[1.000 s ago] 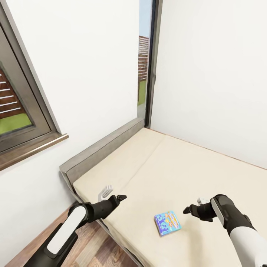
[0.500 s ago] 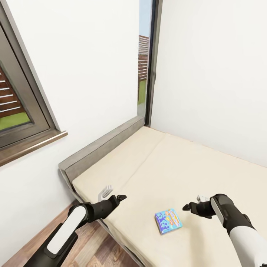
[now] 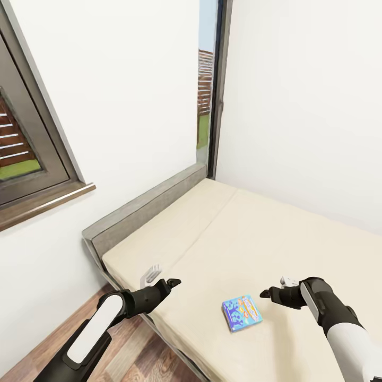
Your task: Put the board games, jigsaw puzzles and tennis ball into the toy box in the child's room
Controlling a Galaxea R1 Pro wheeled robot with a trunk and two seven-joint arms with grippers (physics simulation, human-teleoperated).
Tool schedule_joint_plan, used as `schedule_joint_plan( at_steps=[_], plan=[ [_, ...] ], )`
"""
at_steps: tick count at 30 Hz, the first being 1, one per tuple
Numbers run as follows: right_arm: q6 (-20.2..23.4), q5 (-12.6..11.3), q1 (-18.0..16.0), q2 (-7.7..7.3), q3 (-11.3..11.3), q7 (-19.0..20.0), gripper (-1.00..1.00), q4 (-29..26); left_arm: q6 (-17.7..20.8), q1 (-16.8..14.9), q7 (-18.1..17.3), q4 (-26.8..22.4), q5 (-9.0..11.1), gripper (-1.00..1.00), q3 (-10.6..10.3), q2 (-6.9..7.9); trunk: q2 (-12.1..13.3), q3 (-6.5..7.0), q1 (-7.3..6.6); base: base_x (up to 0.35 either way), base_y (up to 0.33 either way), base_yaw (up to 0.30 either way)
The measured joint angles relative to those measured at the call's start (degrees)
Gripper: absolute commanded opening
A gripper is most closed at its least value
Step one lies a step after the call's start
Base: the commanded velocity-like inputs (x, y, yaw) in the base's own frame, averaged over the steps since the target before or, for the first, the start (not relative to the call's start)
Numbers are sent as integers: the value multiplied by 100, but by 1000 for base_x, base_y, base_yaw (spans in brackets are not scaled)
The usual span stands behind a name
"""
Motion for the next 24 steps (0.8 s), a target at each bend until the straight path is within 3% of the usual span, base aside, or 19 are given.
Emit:
schedule_joint_plan(
  at_steps=[4,24],
  plan=[
    [-10,-1,3,2,3,32,100,0,-1,0,1,0,0,100,-2,0,-160,-72,88,0,0,0],
    [1,36,24,7,13,475,100,62,-3,0,-5,-9,1,100,-7,1,-162,-72,89,0,0,0]
  ],
)
